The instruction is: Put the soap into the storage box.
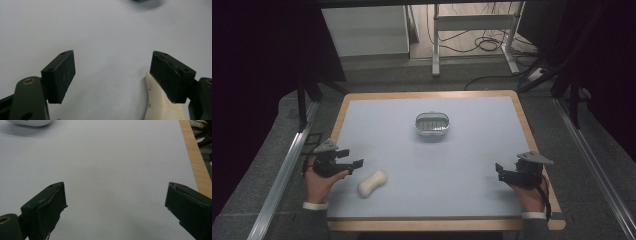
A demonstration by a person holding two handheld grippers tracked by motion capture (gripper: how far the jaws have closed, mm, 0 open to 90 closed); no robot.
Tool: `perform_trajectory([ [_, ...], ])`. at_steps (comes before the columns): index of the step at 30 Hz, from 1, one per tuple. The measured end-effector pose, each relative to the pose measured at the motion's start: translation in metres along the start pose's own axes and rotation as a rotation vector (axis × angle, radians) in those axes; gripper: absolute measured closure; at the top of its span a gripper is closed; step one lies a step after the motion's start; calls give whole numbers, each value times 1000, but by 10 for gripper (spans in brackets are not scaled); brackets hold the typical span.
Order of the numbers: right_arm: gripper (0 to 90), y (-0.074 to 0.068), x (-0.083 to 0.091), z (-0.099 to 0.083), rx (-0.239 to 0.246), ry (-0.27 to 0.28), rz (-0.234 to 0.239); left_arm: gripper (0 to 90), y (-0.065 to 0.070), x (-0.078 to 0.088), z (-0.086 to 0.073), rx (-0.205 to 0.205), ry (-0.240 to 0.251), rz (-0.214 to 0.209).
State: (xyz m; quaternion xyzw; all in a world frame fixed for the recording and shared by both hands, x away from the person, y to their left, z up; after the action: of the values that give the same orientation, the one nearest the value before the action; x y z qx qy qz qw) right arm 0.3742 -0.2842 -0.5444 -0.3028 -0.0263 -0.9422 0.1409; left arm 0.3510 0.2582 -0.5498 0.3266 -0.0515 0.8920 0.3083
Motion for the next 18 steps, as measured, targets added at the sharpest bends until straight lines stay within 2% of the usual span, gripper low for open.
perform_trajectory([
  [6,30,2,-2,3,13,-3,37,206,1,-1,-2,0,-15,12],
  [12,36,1,-4,3,8,-19,36,205,2,2,-5,4,-17,12],
  [13,41,1,-3,4,1,-16,26,205,6,5,-3,16,14,-26],
  [14,42,0,-2,4,0,-12,31,205,6,5,-3,16,14,-26],
  [16,43,-1,0,6,3,-1,40,205,6,7,-3,-2,-3,8],
  [17,46,-2,2,9,9,32,40,206,7,8,-3,5,4,-3],
  [18,46,-2,2,9,9,32,40,206,7,8,-3,5,4,-3],
])
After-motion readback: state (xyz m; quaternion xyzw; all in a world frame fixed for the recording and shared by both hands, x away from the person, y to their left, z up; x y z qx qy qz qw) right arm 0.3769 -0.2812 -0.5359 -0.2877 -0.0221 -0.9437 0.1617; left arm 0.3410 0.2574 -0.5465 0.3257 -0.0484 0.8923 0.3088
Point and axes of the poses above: each handheld gripper's, and its own axes: x roughly backward along the jaws, z roughly out of its top, y roughly to its right, the point moved 7 cm from there along -x, roughly forward along the jaws, and after that the axes turned 5 degrees about -x, right-handed, at the moved point
